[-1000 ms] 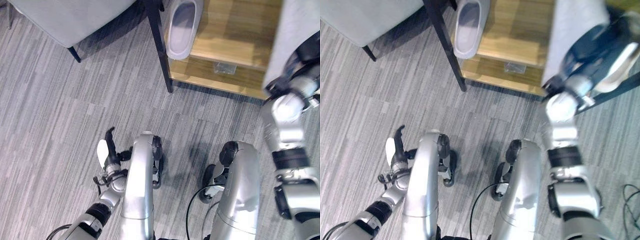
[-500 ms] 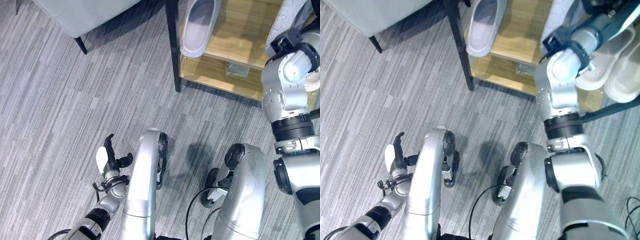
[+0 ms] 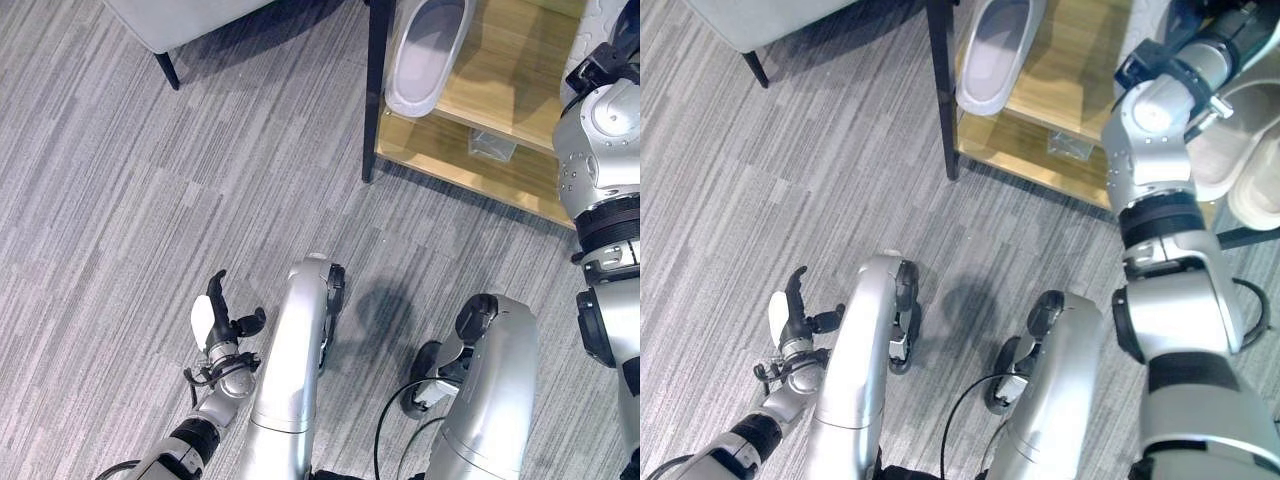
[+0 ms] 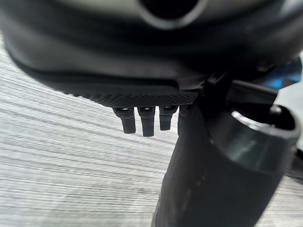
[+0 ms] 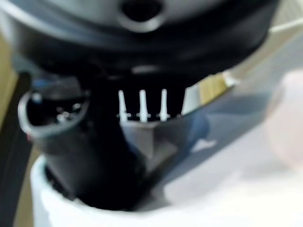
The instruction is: Arrange the slippers neatly on the shoe rack.
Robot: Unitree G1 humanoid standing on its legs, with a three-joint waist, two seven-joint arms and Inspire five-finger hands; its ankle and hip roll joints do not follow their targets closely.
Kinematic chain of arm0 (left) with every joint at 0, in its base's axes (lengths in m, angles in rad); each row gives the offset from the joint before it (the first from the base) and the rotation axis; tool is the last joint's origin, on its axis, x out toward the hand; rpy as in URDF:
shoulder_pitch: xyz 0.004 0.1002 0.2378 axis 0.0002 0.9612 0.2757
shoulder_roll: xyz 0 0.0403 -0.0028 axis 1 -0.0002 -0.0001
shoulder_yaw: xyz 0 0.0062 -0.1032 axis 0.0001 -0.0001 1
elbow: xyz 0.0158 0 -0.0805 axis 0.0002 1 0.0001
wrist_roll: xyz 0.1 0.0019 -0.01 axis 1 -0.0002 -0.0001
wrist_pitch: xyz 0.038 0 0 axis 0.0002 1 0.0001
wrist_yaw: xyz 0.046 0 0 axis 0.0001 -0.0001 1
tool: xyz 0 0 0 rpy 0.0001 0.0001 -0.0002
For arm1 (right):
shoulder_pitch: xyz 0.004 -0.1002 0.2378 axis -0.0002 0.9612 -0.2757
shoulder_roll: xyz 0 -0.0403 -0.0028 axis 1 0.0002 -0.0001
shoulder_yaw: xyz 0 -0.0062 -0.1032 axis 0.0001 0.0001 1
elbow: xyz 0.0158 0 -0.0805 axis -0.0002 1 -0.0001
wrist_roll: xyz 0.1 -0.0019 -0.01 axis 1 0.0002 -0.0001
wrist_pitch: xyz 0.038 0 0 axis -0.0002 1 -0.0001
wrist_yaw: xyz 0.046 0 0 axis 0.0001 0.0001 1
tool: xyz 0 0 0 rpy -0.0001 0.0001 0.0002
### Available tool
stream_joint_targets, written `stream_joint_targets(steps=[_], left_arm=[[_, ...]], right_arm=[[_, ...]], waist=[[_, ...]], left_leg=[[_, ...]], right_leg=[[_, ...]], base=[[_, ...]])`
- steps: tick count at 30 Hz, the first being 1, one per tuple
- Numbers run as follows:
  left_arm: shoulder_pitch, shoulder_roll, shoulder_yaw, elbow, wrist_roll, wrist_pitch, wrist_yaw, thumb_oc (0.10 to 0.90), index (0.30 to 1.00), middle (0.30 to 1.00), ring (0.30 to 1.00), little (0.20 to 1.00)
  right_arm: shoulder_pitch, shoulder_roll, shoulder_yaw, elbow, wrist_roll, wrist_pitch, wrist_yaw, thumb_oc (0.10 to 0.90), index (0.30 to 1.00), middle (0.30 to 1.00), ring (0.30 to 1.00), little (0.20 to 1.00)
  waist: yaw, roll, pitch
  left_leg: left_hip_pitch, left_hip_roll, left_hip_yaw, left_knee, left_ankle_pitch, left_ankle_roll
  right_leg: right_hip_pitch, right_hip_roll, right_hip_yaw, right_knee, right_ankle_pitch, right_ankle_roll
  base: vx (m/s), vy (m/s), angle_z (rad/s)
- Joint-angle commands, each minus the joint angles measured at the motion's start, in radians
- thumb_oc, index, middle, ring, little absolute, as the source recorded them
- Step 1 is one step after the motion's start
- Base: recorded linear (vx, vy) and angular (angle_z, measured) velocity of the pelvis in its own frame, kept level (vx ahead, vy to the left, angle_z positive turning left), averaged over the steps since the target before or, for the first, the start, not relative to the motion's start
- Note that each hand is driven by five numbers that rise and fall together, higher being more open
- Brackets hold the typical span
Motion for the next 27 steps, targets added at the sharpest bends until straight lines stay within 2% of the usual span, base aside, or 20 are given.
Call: stream_joint_targets(steps=[1,6,12,21,27], left_arm=[[-0.007,0.027,-0.035,-0.03,-0.001,-0.079,0.052,0.8,0.9,0.9,0.9,0.9],[-0.008,0.039,-0.039,-0.037,0.008,-0.08,0.057,0.8,0.9,0.9,0.9,0.9],[0.004,0.045,-0.043,-0.053,0.011,-0.075,0.061,0.8,0.9,0.9,0.9,0.9],[0.026,0.053,-0.056,-0.073,0.003,-0.084,0.04,0.8,0.9,0.9,0.9,0.9],[0.038,0.047,-0.092,-0.077,-0.002,-0.084,0.033,0.8,0.9,0.9,0.9,0.9]], right_arm=[[-0.109,-0.042,0.034,-0.08,-0.038,-0.045,0.024,0.4,0.3,0.3,0.3,0.3],[-0.091,-0.033,0.068,0.023,-0.031,-0.014,0.056,0.4,0.3,0.3,0.3,0.3],[-0.057,-0.008,0.074,0.067,-0.031,0.002,0.053,0.4,0.3,0.3,0.3,0.3],[-0.021,0.028,0.055,0.034,-0.012,-0.021,0.047,0.4,0.3,0.3,0.3,0.3],[-0.046,0.058,0.061,0.013,-0.037,-0.02,0.005,0.4,0.3,0.3,0.3,0.3]], waist=[[0.06,-0.042,-0.032],[0.068,-0.041,-0.032],[0.067,-0.047,-0.032],[0.07,-0.053,-0.032],[0.091,-0.043,-0.032]], left_leg=[[0.062,-0.022,-0.144,0.086,-0.248,0.018],[0.062,-0.022,-0.148,0.087,-0.251,0.022],[0.062,-0.021,-0.144,0.087,-0.251,0.022],[0.062,-0.02,-0.143,0.074,-0.251,0.023],[0.062,-0.034,-0.163,0.064,-0.251,0.029]], right_leg=[[-0.013,0.025,0.101,-0.015,0.059,-0.067],[-0.009,0.023,0.099,-0.023,0.065,-0.069],[-0.01,0.027,0.097,-0.025,0.065,-0.079],[-0.003,0.025,0.087,-0.044,0.072,-0.089],[-0.002,0.02,0.06,-0.072,0.086,-0.086]], base=[[0.0,0.0,0.0],[0.0,0.0,0.0],[0.0,0.006,0.0],[0.0,0.004,0.0],[0.0,0.007,-0.06]])
